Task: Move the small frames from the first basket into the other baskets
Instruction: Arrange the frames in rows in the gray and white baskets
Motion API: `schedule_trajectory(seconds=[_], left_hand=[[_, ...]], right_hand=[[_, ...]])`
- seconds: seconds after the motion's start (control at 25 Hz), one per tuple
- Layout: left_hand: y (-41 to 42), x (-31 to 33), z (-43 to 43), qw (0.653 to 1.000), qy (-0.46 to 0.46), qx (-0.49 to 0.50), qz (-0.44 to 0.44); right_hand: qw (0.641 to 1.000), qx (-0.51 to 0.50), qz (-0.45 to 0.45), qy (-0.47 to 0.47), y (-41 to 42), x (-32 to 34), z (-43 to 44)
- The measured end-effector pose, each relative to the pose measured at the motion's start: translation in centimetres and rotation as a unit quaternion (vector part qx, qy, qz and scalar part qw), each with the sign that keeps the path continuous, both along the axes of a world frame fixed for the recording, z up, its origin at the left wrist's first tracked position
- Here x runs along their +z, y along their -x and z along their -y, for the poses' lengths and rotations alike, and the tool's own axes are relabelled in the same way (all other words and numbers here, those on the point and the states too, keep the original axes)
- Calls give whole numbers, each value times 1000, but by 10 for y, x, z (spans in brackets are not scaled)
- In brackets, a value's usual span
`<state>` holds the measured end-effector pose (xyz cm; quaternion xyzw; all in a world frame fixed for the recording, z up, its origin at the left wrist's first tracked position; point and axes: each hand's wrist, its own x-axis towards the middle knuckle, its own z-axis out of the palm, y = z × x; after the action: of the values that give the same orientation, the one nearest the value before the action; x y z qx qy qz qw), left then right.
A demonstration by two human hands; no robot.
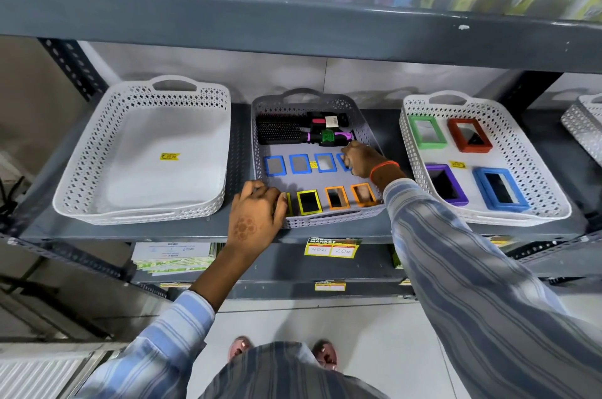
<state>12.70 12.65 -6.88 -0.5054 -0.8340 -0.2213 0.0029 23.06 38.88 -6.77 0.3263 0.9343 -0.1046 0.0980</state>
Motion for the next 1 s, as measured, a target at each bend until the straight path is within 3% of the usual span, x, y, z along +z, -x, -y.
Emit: schedule_trajectory(seconds=[0.56, 0.72, 0.88, 1.0], left_hand=[[-6, 2, -1, 1000, 2, 19, -6], [-17, 7, -6, 998, 15, 44, -44], [-38, 23, -24, 999, 7, -31, 0], [-58, 33, -39, 989, 58, -117, 67]], right_hand=[[998, -45, 54, 3, 9, 13, 3], [999, -33, 17, -19, 4, 38, 11], [996, -43, -75, -36, -43, 78, 30], [991, -101, -64, -62, -99, 87, 42]])
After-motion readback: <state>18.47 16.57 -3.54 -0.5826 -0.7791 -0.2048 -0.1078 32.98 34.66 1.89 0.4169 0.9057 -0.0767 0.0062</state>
